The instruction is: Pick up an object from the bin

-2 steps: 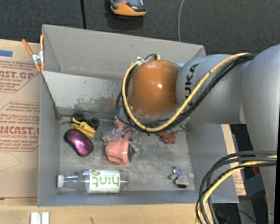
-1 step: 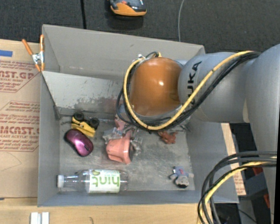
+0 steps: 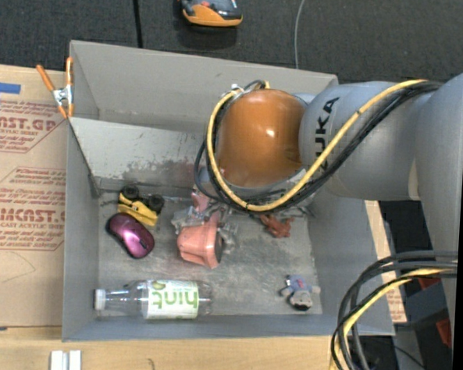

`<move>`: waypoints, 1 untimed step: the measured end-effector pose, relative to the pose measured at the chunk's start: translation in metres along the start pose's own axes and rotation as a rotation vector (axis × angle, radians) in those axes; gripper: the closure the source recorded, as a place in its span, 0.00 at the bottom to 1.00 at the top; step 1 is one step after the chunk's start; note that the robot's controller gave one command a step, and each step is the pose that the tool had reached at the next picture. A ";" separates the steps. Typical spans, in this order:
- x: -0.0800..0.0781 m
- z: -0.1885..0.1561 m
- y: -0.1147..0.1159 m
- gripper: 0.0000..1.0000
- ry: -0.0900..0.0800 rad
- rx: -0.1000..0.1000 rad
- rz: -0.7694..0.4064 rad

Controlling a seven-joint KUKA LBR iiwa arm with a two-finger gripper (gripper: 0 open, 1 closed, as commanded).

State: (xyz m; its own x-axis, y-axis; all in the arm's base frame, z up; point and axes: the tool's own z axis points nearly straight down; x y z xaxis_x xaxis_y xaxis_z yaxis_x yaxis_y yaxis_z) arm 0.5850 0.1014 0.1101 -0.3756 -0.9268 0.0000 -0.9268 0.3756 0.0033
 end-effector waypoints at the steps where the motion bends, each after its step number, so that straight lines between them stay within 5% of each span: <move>1: 0.000 -0.004 0.000 1.00 0.000 0.001 0.000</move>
Offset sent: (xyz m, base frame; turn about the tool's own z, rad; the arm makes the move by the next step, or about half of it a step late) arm 0.0001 0.0001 0.0513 0.0000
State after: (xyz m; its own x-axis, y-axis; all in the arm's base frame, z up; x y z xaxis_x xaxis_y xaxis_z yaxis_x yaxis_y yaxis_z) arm 0.5848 0.1016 0.1142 -0.3760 -0.9266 -0.0003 -0.9266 0.3760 0.0028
